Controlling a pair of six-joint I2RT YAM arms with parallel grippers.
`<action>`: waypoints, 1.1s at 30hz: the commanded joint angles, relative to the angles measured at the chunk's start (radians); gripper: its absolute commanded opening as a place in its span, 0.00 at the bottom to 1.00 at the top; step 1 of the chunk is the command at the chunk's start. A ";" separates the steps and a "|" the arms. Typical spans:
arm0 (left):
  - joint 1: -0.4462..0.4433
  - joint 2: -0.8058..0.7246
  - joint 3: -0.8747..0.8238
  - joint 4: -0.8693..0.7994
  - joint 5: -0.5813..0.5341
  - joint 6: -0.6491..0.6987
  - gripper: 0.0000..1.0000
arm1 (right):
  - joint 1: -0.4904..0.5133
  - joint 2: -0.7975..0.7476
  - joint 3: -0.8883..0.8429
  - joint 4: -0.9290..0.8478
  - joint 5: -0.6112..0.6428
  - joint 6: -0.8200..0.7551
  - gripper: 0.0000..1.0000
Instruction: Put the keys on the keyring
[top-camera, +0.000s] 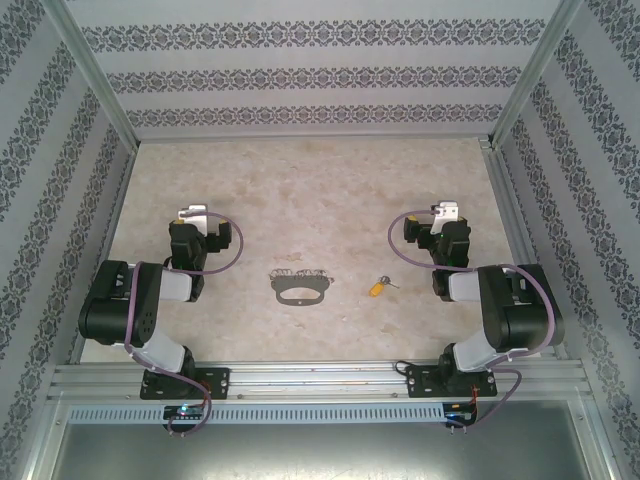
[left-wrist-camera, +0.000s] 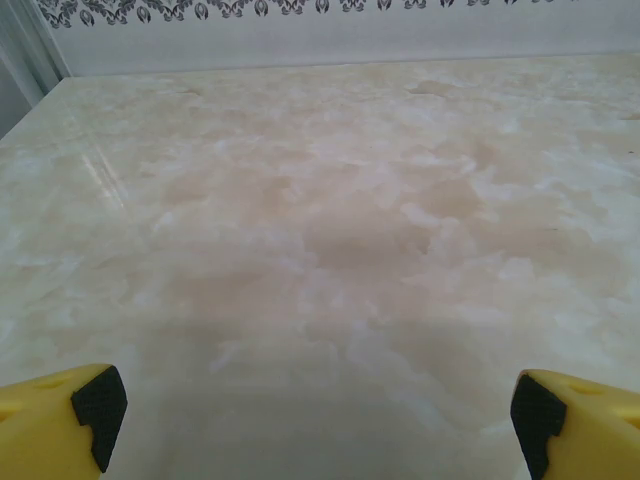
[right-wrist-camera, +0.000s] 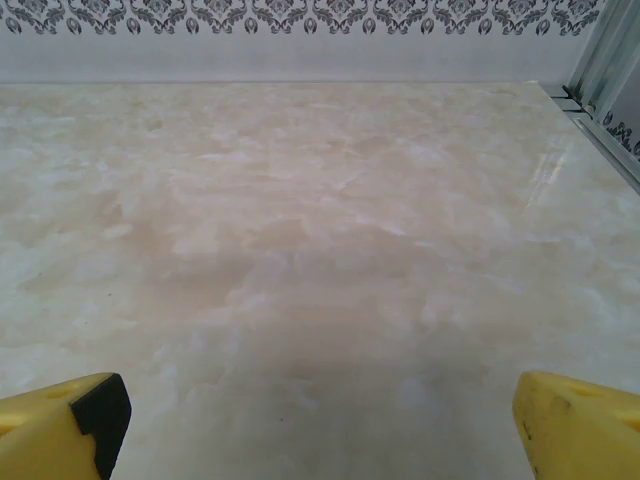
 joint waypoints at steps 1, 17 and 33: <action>-0.003 0.002 0.000 -0.001 0.015 -0.003 1.00 | -0.001 -0.002 0.009 0.028 -0.006 0.001 0.98; -0.003 0.003 0.000 -0.002 0.015 -0.003 1.00 | -0.002 -0.001 0.009 0.028 -0.006 0.001 0.98; 0.005 0.003 0.004 -0.010 -0.009 -0.023 1.00 | -0.025 0.002 0.017 0.018 -0.042 0.024 0.98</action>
